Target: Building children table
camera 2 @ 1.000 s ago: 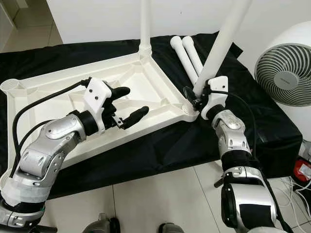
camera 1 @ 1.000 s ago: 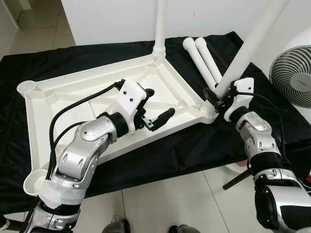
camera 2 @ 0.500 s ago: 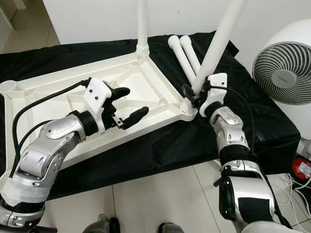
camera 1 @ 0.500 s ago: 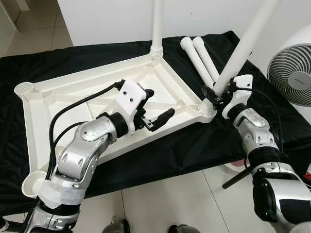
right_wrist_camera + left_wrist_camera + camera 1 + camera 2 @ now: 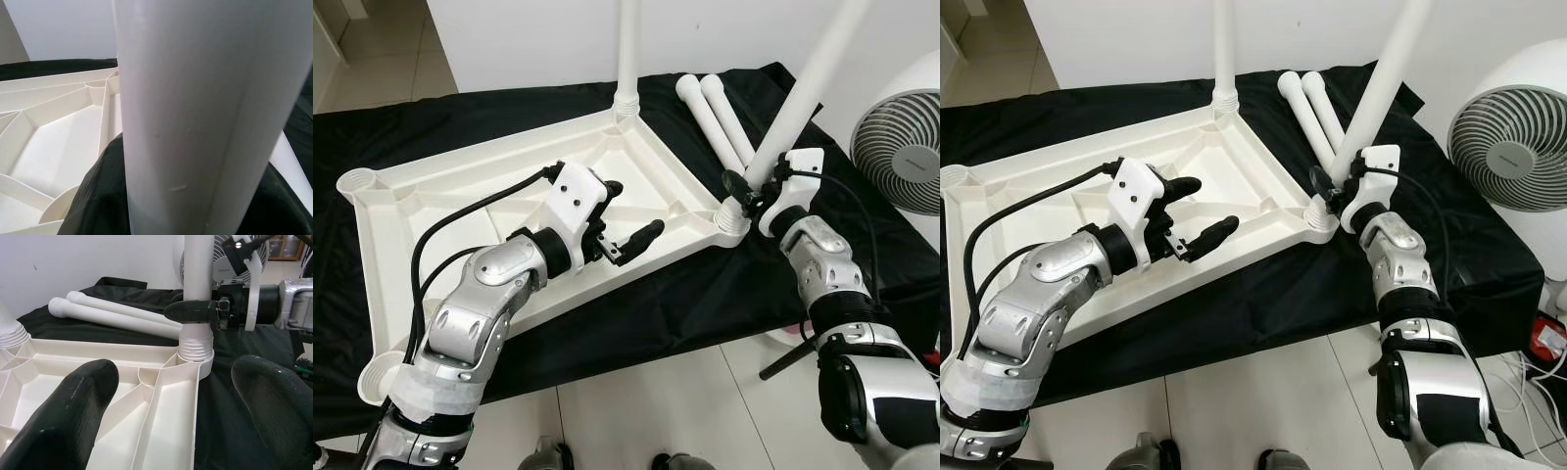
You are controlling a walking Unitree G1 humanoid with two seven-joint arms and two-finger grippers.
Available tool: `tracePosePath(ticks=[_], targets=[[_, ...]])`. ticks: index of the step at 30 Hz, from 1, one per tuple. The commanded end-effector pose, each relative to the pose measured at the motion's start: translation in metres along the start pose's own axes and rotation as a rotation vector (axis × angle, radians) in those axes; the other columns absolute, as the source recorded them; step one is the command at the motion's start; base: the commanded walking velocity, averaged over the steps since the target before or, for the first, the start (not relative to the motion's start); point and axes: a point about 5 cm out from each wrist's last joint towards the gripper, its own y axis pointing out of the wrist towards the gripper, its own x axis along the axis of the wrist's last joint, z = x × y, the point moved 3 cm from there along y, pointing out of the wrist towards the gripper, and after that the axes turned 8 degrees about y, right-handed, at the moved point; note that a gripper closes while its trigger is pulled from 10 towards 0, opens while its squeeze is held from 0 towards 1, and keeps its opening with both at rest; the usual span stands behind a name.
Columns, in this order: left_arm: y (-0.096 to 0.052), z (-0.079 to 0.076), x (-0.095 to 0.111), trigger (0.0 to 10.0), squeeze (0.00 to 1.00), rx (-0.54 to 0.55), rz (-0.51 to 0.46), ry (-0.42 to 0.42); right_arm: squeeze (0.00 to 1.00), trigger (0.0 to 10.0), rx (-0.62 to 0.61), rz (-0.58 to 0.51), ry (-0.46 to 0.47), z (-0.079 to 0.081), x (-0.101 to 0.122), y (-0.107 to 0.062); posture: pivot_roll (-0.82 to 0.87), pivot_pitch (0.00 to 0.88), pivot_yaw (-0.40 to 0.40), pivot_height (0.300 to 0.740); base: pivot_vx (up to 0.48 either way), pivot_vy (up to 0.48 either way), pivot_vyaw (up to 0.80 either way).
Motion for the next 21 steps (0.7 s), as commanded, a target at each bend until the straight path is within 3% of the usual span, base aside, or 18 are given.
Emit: tracePosePath(ticks=[1,6,16,21], targets=[[-0.002,-0.001,0.001,10.0,0.0,0.013,-0.002,-0.003,0.0,10.0,-0.017,0.257,0.026,0.001,-0.068,-0.02,-0.06,0.133,0.051,0.74,0.0,0.0,0.0],[-0.003,0.0,0.001,10.0,0.0,0.012,0.001,-0.004,0.0,10.0,0.056,0.275,-0.066,0.013,-0.078,-0.027,-0.06,0.142,0.055,0.74,0.0,0.0,0.0],[-0.003,0.001,0.001,10.0,0.0,0.018,0.003,-0.005,0.0,10.0,0.138,0.276,-0.108,0.017,-0.084,-0.039,-0.07,0.151,0.055,0.74,0.0,0.0,0.0],[-0.003,0.002,0.001,10.0,0.0,0.022,0.001,-0.006,0.0,10.0,0.163,0.204,-0.08,0.019,-0.08,-0.049,-0.07,0.155,0.057,0.74,0.0,0.0,0.0]])
